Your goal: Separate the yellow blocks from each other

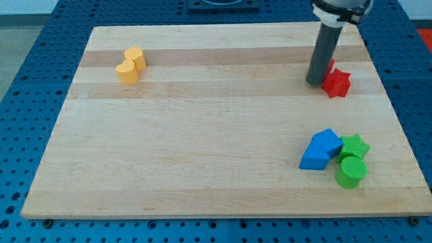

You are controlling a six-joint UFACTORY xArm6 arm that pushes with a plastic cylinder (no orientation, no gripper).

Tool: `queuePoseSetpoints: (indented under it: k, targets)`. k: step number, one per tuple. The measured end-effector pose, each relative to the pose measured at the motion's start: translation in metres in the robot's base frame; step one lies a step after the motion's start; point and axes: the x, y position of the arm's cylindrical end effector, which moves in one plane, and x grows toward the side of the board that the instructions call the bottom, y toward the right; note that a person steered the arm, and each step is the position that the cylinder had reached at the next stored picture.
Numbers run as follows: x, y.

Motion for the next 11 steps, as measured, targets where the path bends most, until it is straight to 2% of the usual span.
queuePoseSetpoints:
  k: [2,4,7,9,10,11]
  targets:
    - [0.000,-0.009]
    - [0.005,-0.116]
    - [0.047,-0.280]
    - [0.060,-0.383]
    - [0.060,-0.428]
    - [0.031,-0.452]
